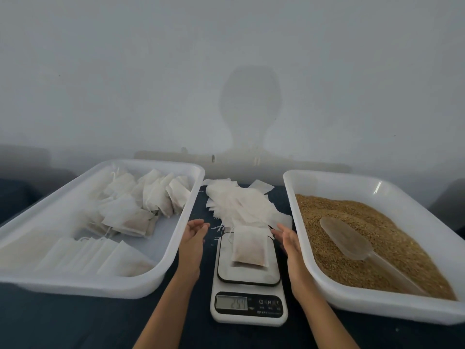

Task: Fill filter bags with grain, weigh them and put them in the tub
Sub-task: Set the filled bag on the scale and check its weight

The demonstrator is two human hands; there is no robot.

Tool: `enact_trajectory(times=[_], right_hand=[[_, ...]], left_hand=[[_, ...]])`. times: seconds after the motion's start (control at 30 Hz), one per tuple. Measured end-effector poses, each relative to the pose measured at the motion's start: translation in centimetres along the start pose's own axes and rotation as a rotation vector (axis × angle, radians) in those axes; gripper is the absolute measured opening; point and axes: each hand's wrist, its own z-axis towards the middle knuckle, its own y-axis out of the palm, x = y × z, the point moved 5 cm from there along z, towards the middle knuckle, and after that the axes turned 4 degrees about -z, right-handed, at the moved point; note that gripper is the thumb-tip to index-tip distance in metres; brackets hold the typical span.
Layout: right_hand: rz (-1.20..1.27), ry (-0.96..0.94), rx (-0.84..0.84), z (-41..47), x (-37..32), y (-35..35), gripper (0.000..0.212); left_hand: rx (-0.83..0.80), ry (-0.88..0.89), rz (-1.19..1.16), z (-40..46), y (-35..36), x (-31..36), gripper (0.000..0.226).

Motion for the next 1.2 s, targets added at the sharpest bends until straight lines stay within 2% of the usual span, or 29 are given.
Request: enact_trajectory(times=[0.27, 0.4, 0.53, 0.67, 0.77, 0.83, 0.9, 1.0, 1.1, 1.2], right_hand=[[0.007, -0.031, 0.009, 0.0, 0.0, -0.1, 0.036], [-0.01, -0.035, 0.016, 0.0, -0.2, 0.1, 0.035], [-0.094, -0.022, -0.004, 0.6, -0.2, 0.8, 0.026], [-0.241, -0.052, -0.026, 1.4, -0.8, 1.5, 0.022], [-0.285, -0.071, -0.036, 1.7, -1.7, 2.0, 0.028], [-0.294, -0.108, -0.035, 1.6, -2.6, 2.4, 0.031], [-0.29, -0.152, -0.031, 1.4, -3.8, 2.7, 0.031], [-0.233, -0.196, -0.045, 1.1, -6.0, 3.6, 0.03], [-0.175, -0.248, -0.1, 0.9, -8.8, 5.3, 0.029], [-0.156, -0.306, -0.143, 0.9, -11.6, 7.7, 0.028]], left_hand=[[0.003, -0.007, -0.025, 0.0, 0.0, -0.2, 0.021], [-0.045, 0.016, 0.018, 0.1, 0.2, -0.3, 0.021], [-0.201, 0.112, 0.174, 0.3, 1.5, 0.2, 0.021], [-0.391, 0.118, 0.381, -0.1, 4.4, 0.4, 0.025], [-0.508, 0.138, 0.625, -0.5, 6.3, 0.9, 0.047], [-0.536, 0.162, 0.71, -0.7, 6.9, 1.7, 0.062], [-0.528, 0.188, 0.771, -0.9, 6.9, 2.6, 0.067], [-0.423, 0.238, 0.851, -1.1, 5.9, 4.3, 0.057], [-0.331, 0.312, 0.805, -1.7, 4.6, 7.1, 0.021], [-0.242, 0.394, 0.772, -2.1, 2.8, 10.8, 0.016]])
